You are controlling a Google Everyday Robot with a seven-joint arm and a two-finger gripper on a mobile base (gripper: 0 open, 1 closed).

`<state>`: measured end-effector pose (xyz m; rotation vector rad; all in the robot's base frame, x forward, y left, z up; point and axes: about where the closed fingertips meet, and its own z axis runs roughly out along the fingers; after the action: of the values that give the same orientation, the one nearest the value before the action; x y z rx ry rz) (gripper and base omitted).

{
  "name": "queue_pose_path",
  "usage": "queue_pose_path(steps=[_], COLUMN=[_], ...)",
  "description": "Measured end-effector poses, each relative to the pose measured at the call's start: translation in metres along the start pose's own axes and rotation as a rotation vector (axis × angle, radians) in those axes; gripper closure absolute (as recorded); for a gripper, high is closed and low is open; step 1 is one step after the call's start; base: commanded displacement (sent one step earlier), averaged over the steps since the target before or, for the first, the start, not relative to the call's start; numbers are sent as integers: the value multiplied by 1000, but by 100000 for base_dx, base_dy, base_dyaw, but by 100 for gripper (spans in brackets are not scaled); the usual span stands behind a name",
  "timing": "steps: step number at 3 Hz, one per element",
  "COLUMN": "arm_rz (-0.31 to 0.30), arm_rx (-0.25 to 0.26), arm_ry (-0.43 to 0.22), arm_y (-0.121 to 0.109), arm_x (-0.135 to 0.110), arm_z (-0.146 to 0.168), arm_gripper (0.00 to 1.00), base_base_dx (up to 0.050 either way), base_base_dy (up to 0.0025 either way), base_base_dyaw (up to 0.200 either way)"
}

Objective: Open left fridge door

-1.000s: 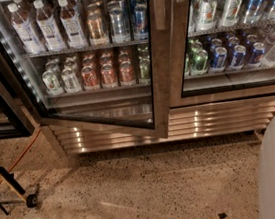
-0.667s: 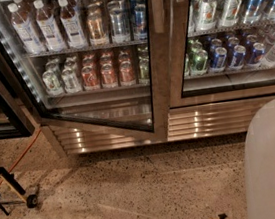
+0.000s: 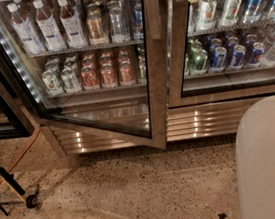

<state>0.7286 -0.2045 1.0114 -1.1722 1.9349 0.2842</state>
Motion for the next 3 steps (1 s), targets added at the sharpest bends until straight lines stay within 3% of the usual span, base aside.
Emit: queue_pose_path(steps=[1,2,3], arm_rz=[72,191,215], arm_rx=[-200,-498,-558], arm_ry=[-78,-200,-264], arm_y=[33,74,80], arm_x=[15,41,35], arm_z=[22,62,71], arm_gripper=[100,100,81], base_base_dx=[0,0,0], base_base_dy=[0,0,0], base_base_dyaw=[0,0,0])
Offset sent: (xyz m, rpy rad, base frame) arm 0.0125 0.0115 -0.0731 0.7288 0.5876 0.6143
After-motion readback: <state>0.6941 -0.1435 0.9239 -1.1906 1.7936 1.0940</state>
